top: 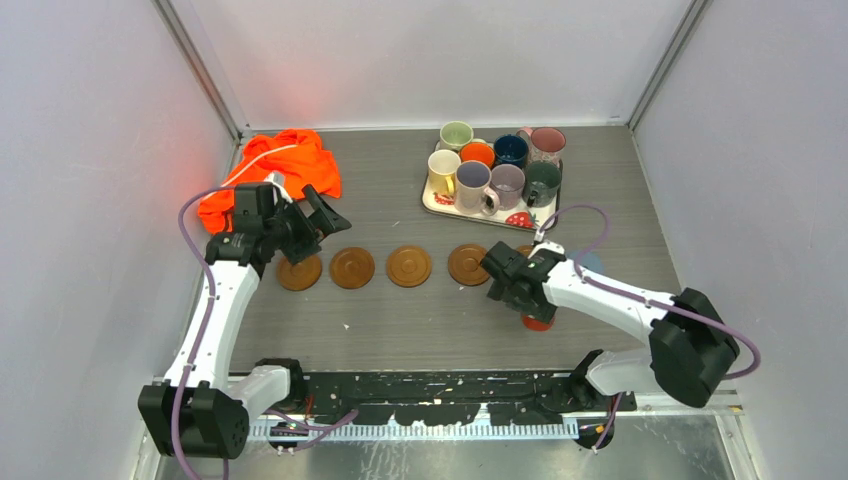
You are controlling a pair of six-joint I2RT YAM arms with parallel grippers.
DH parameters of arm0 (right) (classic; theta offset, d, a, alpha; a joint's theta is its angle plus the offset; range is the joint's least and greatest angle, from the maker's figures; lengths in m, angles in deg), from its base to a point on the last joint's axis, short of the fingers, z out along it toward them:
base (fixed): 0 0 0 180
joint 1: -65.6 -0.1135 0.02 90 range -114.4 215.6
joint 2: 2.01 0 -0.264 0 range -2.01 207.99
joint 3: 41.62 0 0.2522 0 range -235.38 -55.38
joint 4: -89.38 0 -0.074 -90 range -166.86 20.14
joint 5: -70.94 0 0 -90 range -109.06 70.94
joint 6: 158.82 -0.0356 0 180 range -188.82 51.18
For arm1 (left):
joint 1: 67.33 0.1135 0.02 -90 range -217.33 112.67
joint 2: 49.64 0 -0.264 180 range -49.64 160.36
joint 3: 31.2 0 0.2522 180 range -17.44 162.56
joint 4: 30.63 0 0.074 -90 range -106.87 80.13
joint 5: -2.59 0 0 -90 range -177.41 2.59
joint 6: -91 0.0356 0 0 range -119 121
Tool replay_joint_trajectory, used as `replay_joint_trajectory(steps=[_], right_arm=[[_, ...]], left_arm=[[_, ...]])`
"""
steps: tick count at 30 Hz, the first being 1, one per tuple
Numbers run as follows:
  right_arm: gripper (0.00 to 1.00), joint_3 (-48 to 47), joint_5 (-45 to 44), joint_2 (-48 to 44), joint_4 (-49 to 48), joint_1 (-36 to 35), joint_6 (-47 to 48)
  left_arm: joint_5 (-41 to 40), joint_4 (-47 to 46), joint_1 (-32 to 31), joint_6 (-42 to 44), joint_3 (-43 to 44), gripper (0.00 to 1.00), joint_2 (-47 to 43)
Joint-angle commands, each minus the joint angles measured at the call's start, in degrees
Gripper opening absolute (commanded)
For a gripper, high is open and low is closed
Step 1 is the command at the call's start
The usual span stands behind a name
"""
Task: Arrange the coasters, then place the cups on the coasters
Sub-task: Move the coaster to the center of the board.
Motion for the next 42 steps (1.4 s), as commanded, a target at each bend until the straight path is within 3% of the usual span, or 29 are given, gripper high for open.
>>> replay_joint_trajectory(steps=[1, 5, 10, 13, 20, 26, 42], right_arm=[[0.94, -0.3, 2.6, 2.0, -6.9, -2.7, -4.5], [0.84, 1.0, 4.5, 3.3, -10.8, -3.4, -6.8], [0.57, 3.9, 5.2, 2.8, -11.9, -3.5, -11.2], [0.49, 6.1, 5.1, 1.8, -11.4, -3.5, -14.7], [0.46, 8.2, 3.3, 0.5, -7.7, -2.9, -21.1], [0.41, 8.0, 4.4, 0.4, -1.5, 3.6, -22.3], [0.46, 6.5, 5.1, -2.0, 2.8, 21.1, -13.5]], left_arm=[[1.9, -2.0, 0.2, 0.0, 0.0, 1.0, -1.6], [1.9, -2.0, 0.2, 0.0, -0.1, 1.0, -1.6], [1.8, -2.1, 0.1, 0.0, -0.1, 1.0, -1.6], [1.8, -2.0, 0.1, 0.0, -0.1, 1.0, -1.5], [1.9, -1.9, 0.1, 0.0, 0.1, 1.0, -1.3], [2.0, -1.9, -0.1, 0.0, 0.5, 1.0, -0.9], [2.4, -2.1, -0.2, -0.1, 0.6, 1.0, -0.7]])
